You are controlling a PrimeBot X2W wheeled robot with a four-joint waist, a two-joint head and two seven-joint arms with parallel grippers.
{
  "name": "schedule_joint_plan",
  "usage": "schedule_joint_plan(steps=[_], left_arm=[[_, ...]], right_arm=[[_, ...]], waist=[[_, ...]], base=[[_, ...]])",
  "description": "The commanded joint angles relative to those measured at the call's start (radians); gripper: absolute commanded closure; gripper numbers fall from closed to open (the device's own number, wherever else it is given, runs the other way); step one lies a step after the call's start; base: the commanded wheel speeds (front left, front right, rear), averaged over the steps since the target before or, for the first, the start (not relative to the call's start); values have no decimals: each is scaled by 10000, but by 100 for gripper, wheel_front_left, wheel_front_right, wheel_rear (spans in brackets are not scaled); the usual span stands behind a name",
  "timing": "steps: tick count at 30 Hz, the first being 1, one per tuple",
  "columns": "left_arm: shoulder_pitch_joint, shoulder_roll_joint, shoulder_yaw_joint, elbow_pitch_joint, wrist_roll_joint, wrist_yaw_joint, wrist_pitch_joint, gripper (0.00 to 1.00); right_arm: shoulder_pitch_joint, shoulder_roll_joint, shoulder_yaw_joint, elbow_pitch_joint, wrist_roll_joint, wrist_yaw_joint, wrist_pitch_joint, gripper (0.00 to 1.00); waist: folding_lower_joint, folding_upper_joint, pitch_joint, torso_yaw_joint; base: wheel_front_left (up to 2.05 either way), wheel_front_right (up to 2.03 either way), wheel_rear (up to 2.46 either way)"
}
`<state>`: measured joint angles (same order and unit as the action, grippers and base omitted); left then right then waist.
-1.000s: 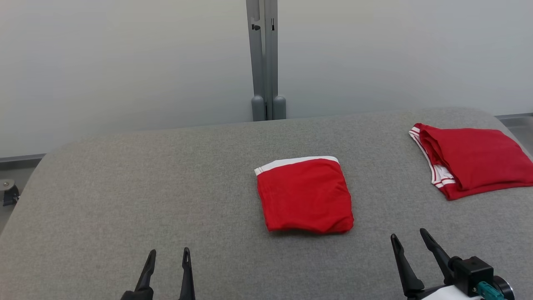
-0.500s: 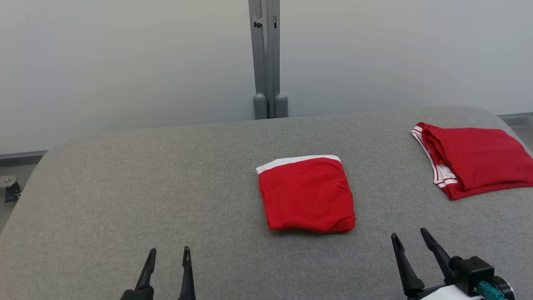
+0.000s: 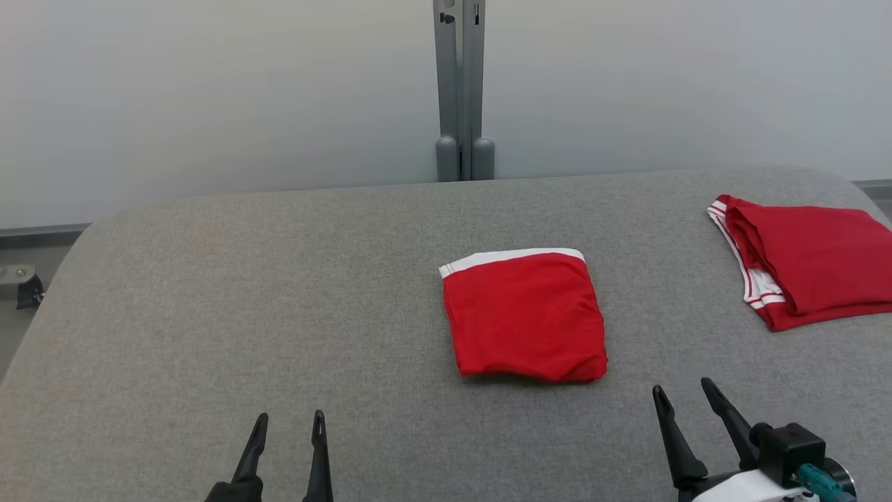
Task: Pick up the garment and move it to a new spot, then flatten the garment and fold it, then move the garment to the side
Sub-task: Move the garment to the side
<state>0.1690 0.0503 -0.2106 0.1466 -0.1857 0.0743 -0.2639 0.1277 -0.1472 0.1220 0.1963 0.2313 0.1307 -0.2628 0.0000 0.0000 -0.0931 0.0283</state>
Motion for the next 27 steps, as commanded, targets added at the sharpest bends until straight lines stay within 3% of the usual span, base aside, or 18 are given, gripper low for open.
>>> schedule_joint_plan(steps=[1, 6, 10, 17, 22, 27], left_arm=[[-223, 9, -30, -20, -70, -13, -2, 0], [-405, 9, -209, -41, 75, -111, -1, 0], [-569, 9, -392, 65, 74, -153, -2, 0], [-1053, 9, -737, 65, 82, -203, -1, 0], [-1422, 9, -954, 109, -101, -224, -2, 0], [-1791, 9, -1133, 108, -243, -189, 0, 0]], right_arm=[[-273, -79, 46, 58, 149, -1, -23, 0], [-1040, -313, 366, 705, 1092, -1, -23, 0], [-1955, -658, 1141, 1974, 2614, 1, 23, 0], [-4094, -1389, 1938, 3436, 5679, 1, 1454, 0], [-5245, -1797, 2246, 4225, 7016, 1, 2540, 0], [-6168, -2043, 2614, 5015, 7565, 1, 3198, 20]], waist=[[0, 0, 240, 128], [0, 0, 681, 319], [0, 0, 933, 480], [0, 0, 1587, 789], [0, 0, 2099, 1056], [0, 0, 2621, 1303]], base=[[0, 0, 0], [0, 0, 0], [0, 0, 0], [0, 0, 0], [0, 0, 0], [0, 0, 0]])
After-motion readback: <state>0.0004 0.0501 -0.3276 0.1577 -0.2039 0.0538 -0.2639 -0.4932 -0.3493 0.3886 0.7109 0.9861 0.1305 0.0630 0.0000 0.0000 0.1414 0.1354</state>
